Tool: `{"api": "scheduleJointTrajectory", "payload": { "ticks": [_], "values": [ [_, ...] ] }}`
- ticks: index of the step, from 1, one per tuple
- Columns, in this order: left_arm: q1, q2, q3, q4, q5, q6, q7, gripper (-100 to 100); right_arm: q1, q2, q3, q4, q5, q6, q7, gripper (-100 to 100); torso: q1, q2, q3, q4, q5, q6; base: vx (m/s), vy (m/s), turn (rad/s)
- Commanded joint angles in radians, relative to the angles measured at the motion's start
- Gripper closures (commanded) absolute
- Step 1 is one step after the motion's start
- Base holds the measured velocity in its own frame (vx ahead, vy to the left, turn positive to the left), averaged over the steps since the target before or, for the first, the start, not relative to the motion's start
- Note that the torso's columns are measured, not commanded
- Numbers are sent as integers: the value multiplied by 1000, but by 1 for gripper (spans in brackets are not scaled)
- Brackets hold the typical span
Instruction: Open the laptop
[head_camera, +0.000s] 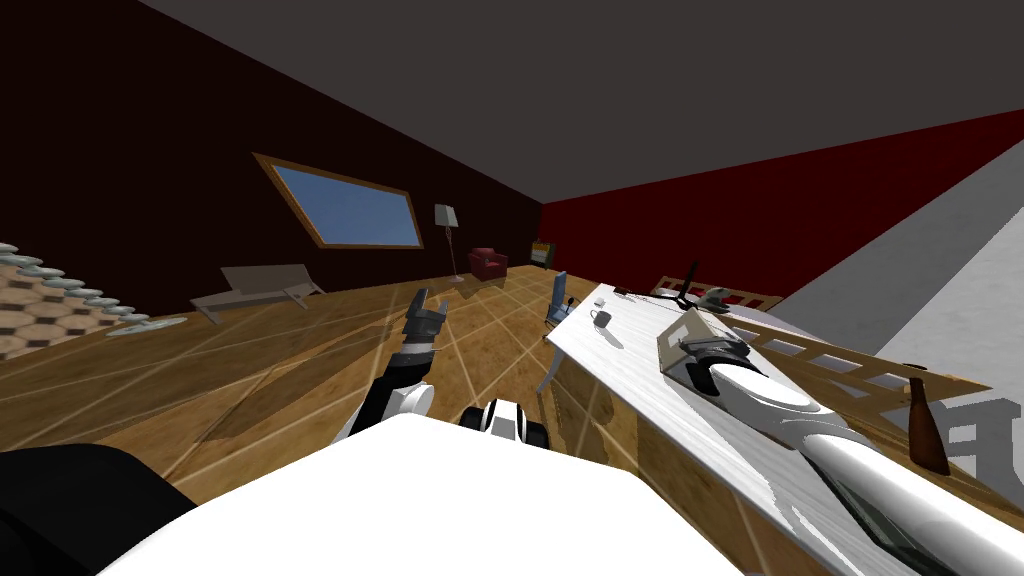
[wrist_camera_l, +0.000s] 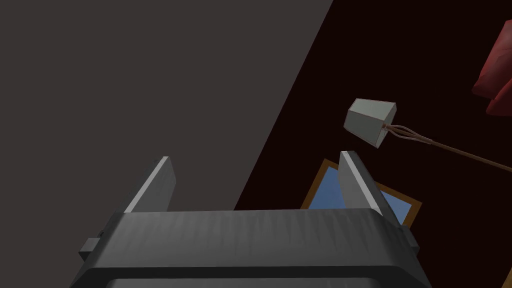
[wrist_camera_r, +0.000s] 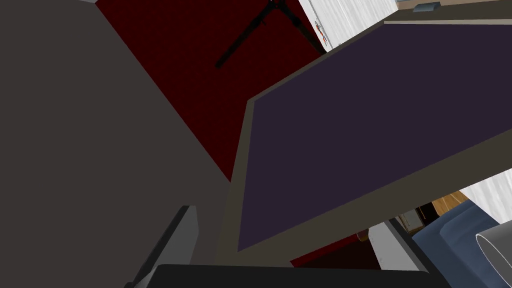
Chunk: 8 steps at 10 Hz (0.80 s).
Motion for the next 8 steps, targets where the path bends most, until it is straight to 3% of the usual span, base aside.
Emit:
{"api": "scheduleJointTrajectory", "payload": {
  "ticks": [1,2,3,5,6,7,8],
  "values": [
    [0,0,0,0,0,0,0,0,49,28,-48,-42,0,-41,40,100,0,-1,-1,0,0,0,94,27,-133],
    [0,0,0,0,0,0,0,0,52,28,-67,-42,0,-41,40,100,1,-5,-3,-2,0,-1,120,33,-90],
    [0,0,0,0,0,0,0,0,95,60,-102,-80,5,-80,77,100,1,-5,-4,-3,0,-2,135,22,-146],
    [0,0,0,0,0,0,0,0,104,60,-147,-80,5,-86,77,100,-5,-5,-3,-5,-5,-4,64,28,-18],
    [0,0,0,0,0,0,0,0,149,91,-188,-118,11,-132,114,100,-7,-2,-1,-2,-4,-4,73,6,-68],
    [0,0,0,0,0,0,0,0,155,91,-226,-118,11,-132,114,100,-8,-3,-1,-4,-6,0,81,26,-63],
    [0,0,0,0,0,0,0,0,192,122,-259,-156,17,-177,149,100,-8,-2,-2,-3,-5,2,112,33,-127]
  ]
}}
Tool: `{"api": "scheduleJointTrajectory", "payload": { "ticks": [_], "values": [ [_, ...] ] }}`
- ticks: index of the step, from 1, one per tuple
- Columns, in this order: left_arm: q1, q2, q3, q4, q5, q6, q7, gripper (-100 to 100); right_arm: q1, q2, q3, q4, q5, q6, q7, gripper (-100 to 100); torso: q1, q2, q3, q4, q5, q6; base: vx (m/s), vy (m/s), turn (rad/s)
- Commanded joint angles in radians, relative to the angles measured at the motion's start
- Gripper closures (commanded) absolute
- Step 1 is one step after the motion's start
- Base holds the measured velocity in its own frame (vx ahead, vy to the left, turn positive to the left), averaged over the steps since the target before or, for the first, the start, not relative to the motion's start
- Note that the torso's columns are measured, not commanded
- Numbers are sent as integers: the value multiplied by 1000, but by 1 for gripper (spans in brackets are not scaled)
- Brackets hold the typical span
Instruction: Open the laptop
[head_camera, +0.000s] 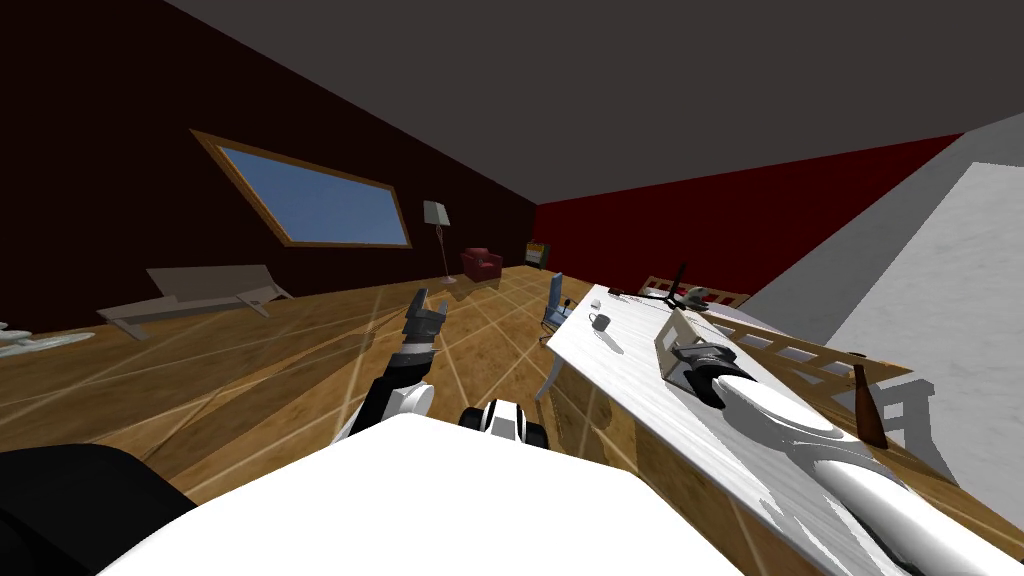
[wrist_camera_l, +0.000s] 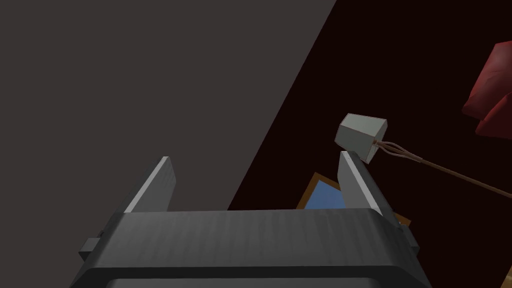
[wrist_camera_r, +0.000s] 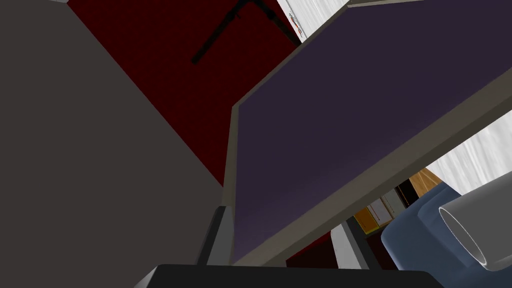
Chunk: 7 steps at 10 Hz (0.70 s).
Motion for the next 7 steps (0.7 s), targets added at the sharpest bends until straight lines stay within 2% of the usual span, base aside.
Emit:
{"api": "scheduleJointTrajectory", "payload": {
  "ticks": [1,2,3,4,5,6,7],
  "values": [
    [0,0,0,0,0,0,0,0,62,34,-95,-45,-5,-48,53,100,0,-1,0,-2,-2,2,105,34,-67],
    [0,0,0,0,0,0,0,0,91,66,-128,-83,1,-93,85,100,-1,1,1,0,-1,1,120,44,-134],
    [0,0,0,0,0,0,0,0,114,66,-156,-84,1,-93,90,100,1,1,1,0,-1,0,103,33,-59],
    [0,0,0,0,0,0,0,0,117,66,-176,-84,1,-93,90,100,0,1,1,-1,-2,-1,43,17,20],
    [0,0,0,0,0,0,0,0,163,97,-216,-122,7,-138,127,100,-2,3,2,1,-1,0,91,28,-78],
    [0,0,0,0,0,0,0,0,168,97,-246,-122,7,-138,127,100,0,2,2,0,-1,2,91,26,-83],
    [0,0,0,0,0,0,0,0,168,97,-255,-122,7,-138,127,100,-1,2,2,0,-1,2,32,14,-24]
  ]
}}
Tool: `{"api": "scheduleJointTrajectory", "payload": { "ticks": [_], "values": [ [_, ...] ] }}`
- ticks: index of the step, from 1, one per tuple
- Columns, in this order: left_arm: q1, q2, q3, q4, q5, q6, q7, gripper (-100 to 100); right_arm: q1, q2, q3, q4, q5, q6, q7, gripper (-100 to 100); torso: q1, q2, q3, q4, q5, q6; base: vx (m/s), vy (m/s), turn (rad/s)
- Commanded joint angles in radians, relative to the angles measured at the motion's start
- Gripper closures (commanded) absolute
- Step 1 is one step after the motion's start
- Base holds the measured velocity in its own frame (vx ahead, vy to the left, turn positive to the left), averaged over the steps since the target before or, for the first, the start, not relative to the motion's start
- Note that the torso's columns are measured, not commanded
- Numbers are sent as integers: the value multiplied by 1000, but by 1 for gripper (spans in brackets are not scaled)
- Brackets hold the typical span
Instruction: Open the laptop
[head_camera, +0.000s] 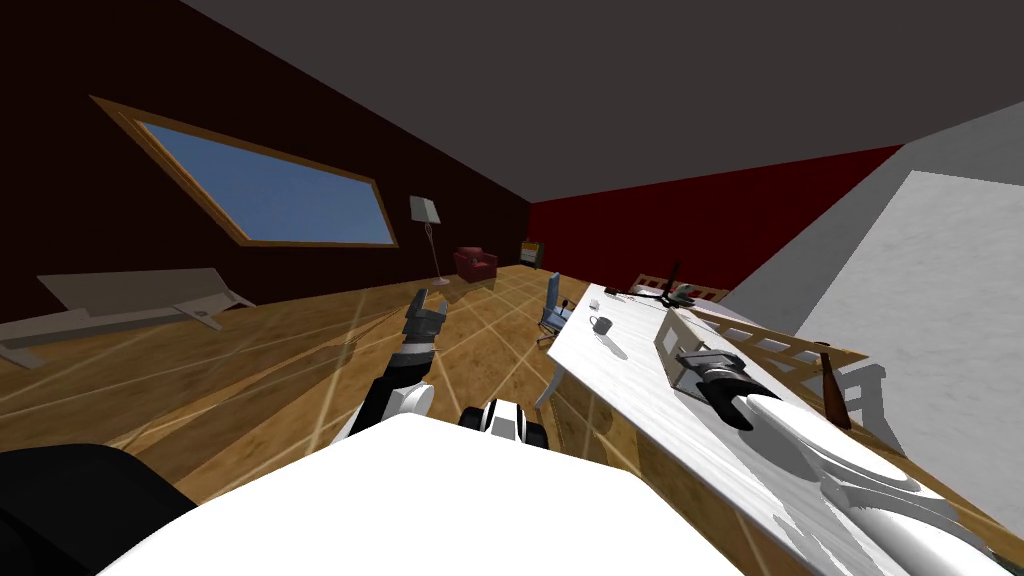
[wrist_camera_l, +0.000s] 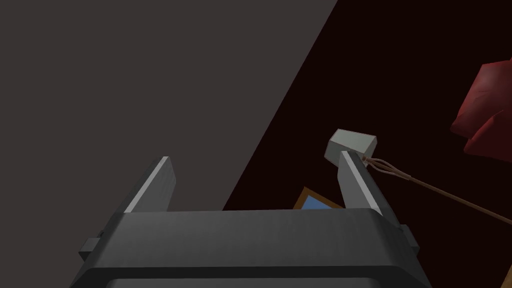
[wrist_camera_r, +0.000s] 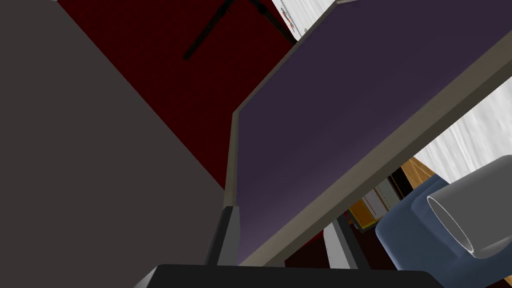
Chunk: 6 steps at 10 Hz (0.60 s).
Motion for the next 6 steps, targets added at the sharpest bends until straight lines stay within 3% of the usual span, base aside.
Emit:
{"api": "scheduleJointTrajectory", "payload": {
  "ticks": [1,2,3,5,6],
  "values": [
    [0,0,0,0,0,0,0,0,54,40,-73,-34,10,-56,44,100,-1,2,1,1,1,-1,75,17,-107],
    [0,0,0,0,0,0,0,0,63,40,-105,-34,10,-56,44,100,1,1,1,1,1,0,93,24,-81],
    [0,0,0,0,0,0,0,0,101,71,-131,-72,15,-95,82,100,2,0,0,1,2,-1,111,35,-115],
    [0,0,0,0,0,0,0,0,115,71,-186,-72,15,-101,82,100,4,0,0,-1,2,-1,66,32,-28],
    [0,0,0,0,0,0,0,0,157,102,-218,-111,21,-146,119,100,3,2,1,1,4,-1,96,29,-117]
  ]
}}
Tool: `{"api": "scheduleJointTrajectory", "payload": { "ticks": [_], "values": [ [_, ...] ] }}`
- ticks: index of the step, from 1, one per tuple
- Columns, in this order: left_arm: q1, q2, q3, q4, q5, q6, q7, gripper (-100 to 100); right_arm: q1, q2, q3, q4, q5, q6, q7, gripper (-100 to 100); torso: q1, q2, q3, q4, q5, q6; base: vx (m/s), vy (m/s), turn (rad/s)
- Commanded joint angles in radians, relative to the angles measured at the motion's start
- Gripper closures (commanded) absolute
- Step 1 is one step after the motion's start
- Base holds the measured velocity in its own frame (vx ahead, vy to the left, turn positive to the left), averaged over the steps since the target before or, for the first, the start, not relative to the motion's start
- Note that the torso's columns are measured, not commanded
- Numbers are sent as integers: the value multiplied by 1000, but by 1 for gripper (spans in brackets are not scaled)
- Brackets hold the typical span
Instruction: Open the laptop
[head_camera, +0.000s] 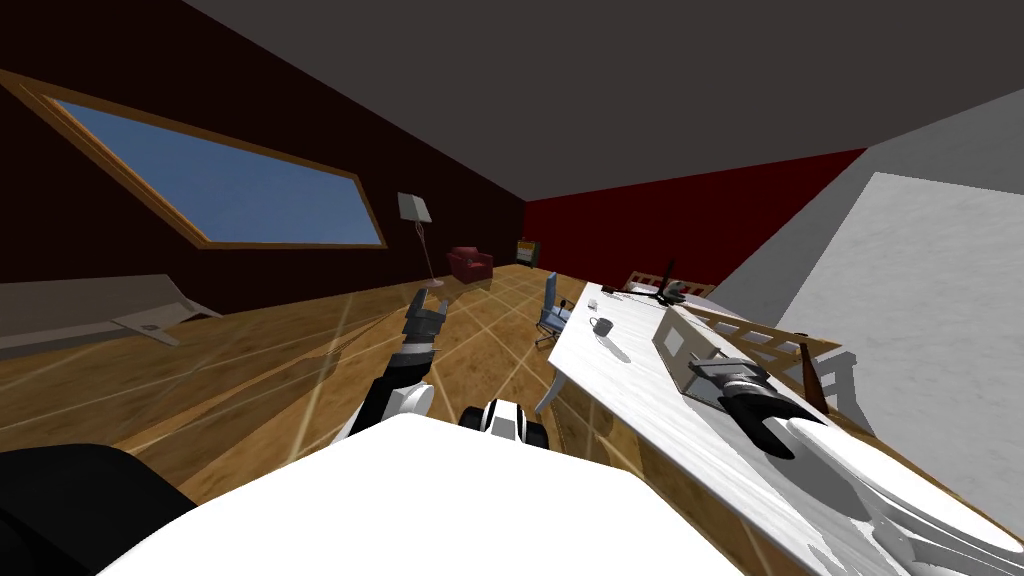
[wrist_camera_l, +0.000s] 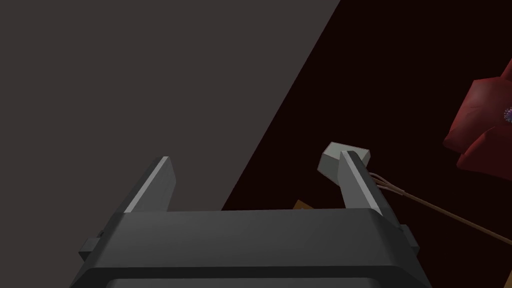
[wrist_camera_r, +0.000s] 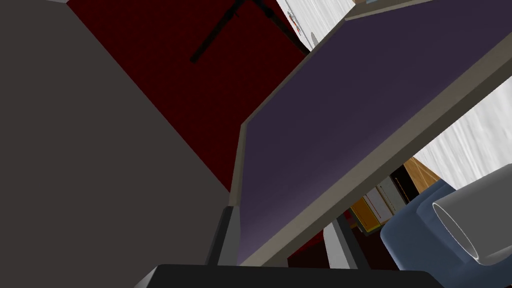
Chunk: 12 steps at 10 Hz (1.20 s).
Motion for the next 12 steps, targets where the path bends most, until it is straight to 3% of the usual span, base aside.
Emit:
{"api": "scheduleJointTrajectory", "payload": {
  "ticks": [1,2,3,5,6,12],
  "values": [
    [0,0,0,0,0,0,0,0,60,33,-82,-36,9,-46,43,100,1,-1,0,0,-1,3,94,35,-66],
    [0,0,0,0,0,0,0,0,60,33,-98,-36,9,-46,43,100,1,1,0,0,1,2,27,21,1],
    [0,0,0,0,0,0,0,0,95,64,-129,-74,15,-91,81,100,2,3,2,2,2,0,70,22,-73],
    [0,0,0,0,0,0,0,0,111,64,-177,-74,15,-91,81,100,6,2,1,3,5,1,57,20,-66],
    [0,0,0,0,0,0,0,0,119,62,-150,-90,8,-74,71,100,8,4,2,4,6,-2,10,4,-11],
    [0,0,0,0,0,0,0,0,35,98,-171,-38,-118,-102,-44,100,7,2,1,3,4,-1,-61,-110,-4]
  ]
}}
